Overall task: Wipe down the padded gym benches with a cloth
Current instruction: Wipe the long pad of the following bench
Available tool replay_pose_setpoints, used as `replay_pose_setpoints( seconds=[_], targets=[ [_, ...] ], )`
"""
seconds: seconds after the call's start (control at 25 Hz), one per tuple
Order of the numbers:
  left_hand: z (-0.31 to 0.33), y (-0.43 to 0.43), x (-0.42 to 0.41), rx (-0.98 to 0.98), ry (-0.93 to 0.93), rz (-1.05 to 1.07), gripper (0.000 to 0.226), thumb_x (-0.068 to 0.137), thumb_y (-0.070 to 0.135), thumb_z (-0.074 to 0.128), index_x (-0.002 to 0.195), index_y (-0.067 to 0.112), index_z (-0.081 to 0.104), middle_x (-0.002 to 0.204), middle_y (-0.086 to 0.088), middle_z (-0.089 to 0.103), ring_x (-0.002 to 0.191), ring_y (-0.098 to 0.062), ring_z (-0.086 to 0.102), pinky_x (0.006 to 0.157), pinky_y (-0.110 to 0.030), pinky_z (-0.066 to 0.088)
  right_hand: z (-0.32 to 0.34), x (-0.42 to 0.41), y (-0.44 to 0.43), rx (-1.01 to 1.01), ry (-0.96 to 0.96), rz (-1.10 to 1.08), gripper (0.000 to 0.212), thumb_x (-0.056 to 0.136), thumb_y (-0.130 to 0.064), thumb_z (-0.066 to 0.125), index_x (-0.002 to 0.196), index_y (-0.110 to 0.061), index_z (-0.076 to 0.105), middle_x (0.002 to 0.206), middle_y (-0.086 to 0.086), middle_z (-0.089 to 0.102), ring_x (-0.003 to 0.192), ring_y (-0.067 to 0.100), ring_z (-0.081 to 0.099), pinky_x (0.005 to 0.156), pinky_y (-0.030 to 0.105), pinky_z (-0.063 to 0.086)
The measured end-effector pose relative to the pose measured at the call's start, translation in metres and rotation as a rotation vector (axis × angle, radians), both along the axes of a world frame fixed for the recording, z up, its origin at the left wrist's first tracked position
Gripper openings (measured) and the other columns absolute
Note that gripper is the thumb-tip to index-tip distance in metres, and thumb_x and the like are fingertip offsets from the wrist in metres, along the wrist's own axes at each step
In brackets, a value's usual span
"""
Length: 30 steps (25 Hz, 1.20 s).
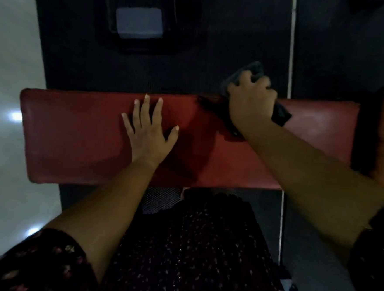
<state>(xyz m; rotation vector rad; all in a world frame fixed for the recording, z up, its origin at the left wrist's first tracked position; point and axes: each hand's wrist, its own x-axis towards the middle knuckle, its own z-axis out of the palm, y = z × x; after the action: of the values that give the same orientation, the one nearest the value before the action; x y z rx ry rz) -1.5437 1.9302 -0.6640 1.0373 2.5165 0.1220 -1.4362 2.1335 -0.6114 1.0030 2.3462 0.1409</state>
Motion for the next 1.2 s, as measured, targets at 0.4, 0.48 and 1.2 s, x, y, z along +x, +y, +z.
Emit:
replay_pose_setpoints(
  seconds=[0.4, 0.48, 1.2],
  targets=[
    [0.005, 0.117, 0.064, 0.034, -0.075, -0.403, 0.078, 0.093, 0.058, 0.045, 0.156, 0.022, 0.019, 0.161, -0.003, 0.025, 0.151, -0.025, 0.011, 0.116, -0.054, -0.014, 0.002, 0.122, 0.075, -0.152, 0.216, 0.005, 0.054, 0.096, -0.027, 0.052, 0.145, -0.043, 0.038, 0.151, 0.009, 0.03, 0.11, 0.047, 0.042, 0.076, 0.05, 0.045],
    [0.007, 0.138, 0.081, 0.072, -0.1, -0.468, 0.074, 0.093, 0.055, 0.047, 0.155, 0.022, 0.024, 0.158, -0.003, 0.031, 0.15, -0.024, 0.017, 0.117, -0.054, -0.012, 0.003, 0.136, 0.08, -0.021, 0.119, -0.198, 0.055, 0.094, -0.024, 0.054, 0.146, -0.034, 0.038, 0.148, 0.014, 0.029, 0.109, 0.047, 0.043, 0.074, 0.047, 0.045],
    [-0.016, 0.15, 0.107, 0.07, 0.05, -0.637, 0.073, 0.091, 0.059, 0.031, 0.156, 0.03, 0.015, 0.162, 0.002, 0.022, 0.148, -0.027, 0.019, 0.119, -0.053, 0.011, -0.004, 0.237, 0.115, -0.182, 0.422, -0.737, 0.072, 0.088, -0.015, 0.059, 0.15, -0.037, 0.03, 0.154, 0.014, 0.02, 0.126, 0.046, 0.038, 0.101, 0.05, 0.041]
  ],
)
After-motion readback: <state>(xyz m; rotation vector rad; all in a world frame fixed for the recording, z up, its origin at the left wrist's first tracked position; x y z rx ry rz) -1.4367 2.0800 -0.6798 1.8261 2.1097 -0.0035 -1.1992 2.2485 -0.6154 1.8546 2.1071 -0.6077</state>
